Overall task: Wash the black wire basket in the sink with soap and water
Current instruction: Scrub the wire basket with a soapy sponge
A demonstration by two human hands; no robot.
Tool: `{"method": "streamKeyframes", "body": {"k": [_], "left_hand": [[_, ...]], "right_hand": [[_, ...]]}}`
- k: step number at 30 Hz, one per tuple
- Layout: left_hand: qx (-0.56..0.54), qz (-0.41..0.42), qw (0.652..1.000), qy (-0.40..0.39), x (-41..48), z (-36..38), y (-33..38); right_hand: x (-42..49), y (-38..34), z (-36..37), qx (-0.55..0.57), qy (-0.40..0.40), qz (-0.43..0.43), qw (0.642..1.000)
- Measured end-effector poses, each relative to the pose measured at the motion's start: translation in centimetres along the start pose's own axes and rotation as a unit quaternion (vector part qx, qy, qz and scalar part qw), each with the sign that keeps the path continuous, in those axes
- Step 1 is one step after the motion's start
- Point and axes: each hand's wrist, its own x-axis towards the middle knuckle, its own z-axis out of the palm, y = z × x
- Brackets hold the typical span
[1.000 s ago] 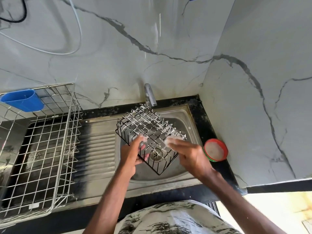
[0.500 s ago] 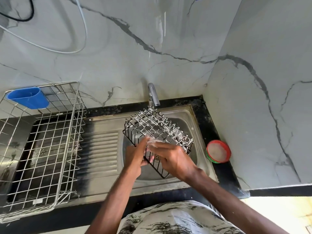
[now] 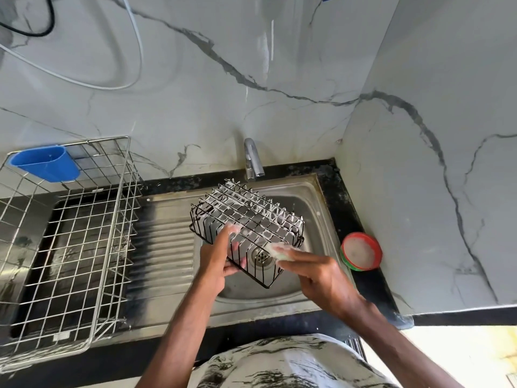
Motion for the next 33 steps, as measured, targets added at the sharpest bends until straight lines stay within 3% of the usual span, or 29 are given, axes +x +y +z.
{"method": "streamKeyframes", "body": {"k": [4, 11, 20, 27, 33], "left_hand": [[-0.020, -0.020, 0.999, -0.024, -0.1, 0.1, -0.3], [-0.046, -0.035, 0.998, -0.026, 0.0, -0.9, -0.5], [-0.084, -0.071, 0.994, -0.017, -0.1, -1.3, 0.0], [0.016, 0.018, 0.999, 0.039, -0.7, -0.9, 0.0], [0.156, 0.143, 0.975, 0.070, -1.2, -1.0, 0.8]], "right_hand": [[0.3, -0.1, 0.5, -0.021, 0.051, 0.011, 0.998], [1.4, -1.6, 1.3, -0.004, 0.064, -0.064, 0.996], [2.6, 1.2, -1.3, -0.033, 0.194, 0.017, 0.980], [3.6, -1.1, -2.6, 0.145, 0.232, 0.161, 0.948], [5.6, -0.9, -1.8, 0.376, 0.119, 0.286, 0.873]]}}
